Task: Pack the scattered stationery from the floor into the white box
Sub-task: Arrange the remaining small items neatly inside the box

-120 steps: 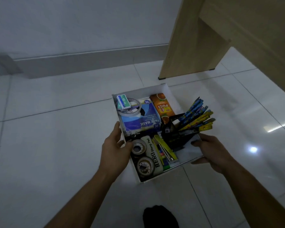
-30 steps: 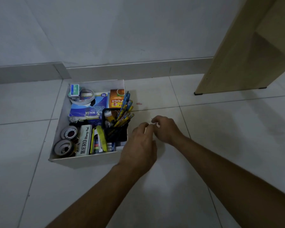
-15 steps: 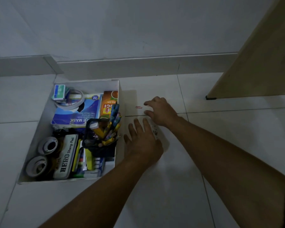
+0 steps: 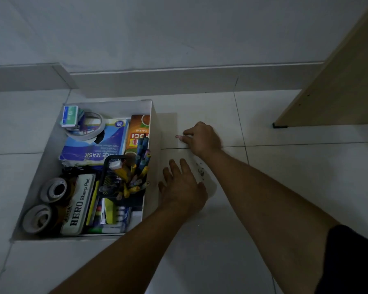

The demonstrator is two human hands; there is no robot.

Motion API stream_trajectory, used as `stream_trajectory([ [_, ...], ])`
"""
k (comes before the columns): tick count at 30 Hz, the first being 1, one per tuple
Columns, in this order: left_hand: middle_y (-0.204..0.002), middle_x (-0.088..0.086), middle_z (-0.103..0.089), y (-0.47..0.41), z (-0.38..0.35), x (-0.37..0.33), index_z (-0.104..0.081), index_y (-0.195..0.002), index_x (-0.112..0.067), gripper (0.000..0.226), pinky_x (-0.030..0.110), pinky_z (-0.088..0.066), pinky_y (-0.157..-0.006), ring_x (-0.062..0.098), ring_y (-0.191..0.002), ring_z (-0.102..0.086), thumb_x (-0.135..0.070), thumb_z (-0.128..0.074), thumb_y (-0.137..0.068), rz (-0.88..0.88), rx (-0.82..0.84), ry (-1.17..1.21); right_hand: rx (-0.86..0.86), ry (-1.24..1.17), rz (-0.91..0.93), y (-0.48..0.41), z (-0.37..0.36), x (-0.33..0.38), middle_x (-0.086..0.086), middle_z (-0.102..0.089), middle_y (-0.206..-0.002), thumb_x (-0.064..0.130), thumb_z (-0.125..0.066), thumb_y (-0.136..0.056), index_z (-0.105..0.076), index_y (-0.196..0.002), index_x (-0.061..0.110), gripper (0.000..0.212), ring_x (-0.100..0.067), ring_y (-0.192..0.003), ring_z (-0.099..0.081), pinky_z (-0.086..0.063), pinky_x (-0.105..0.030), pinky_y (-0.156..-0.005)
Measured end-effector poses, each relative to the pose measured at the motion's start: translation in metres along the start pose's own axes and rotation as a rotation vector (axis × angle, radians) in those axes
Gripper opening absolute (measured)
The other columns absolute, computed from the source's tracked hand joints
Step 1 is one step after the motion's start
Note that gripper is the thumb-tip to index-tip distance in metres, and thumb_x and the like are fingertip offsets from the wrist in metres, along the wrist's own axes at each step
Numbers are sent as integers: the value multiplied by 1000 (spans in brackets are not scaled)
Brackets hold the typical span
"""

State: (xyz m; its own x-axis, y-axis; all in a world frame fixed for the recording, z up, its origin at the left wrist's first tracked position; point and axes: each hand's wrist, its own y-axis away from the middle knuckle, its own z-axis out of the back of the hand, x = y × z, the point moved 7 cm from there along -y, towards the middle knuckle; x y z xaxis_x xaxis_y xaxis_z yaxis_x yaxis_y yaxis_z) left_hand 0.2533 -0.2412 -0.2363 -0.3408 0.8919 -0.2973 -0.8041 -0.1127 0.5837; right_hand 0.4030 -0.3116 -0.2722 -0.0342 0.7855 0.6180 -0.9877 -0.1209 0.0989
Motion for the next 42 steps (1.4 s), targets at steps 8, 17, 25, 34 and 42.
stream_trajectory([
  [8,-161,12,9,3,6,0,1,-153,-14,75,53,-20,-117,35,-148,2,-32,-44,-96,-51,-40,18,107,251,16,0,-9,16,-14,-54,-119,23,-59,-91,-67,-110,11,24,-33,-111,-50,-46,-44,-91],
  [17,-161,14,1,27,4,-2,-11,-151,-11,69,50,-25,-116,34,-147,-6,-26,-47,-94,-191,-53,92,71,256,53,55,-1,-2,-5,-52,-125,25,-49,-96,-60,-112,12,23,-27,-120,-45,-33,-43,-96],
  [25,-144,4,-40,95,23,-11,-36,-141,-13,49,15,-32,-101,16,-128,-43,-22,-51,-95,-552,-242,271,-41,-511,-162,146,45,-5,-6,-73,-104,20,-59,-94,-69,-101,8,17,-19,-97,-68,-54,-42,-92],
  [34,-113,-4,-52,171,66,81,-57,-112,-15,22,15,-42,-86,7,-104,-52,-13,-55,-91,-712,-517,387,-97,-499,70,238,71,85,6,-69,-82,13,-57,-95,-64,-91,13,8,-7,-71,-64,-52,-19,-68],
  [42,-106,-1,-56,161,118,184,-62,-100,-17,17,41,-49,-87,20,-97,-58,-18,-55,-85,-495,-783,357,-151,-63,563,274,31,200,4,-61,-86,24,-52,-97,-64,-98,15,15,-8,-68,-53,-42,-23,-60],
])
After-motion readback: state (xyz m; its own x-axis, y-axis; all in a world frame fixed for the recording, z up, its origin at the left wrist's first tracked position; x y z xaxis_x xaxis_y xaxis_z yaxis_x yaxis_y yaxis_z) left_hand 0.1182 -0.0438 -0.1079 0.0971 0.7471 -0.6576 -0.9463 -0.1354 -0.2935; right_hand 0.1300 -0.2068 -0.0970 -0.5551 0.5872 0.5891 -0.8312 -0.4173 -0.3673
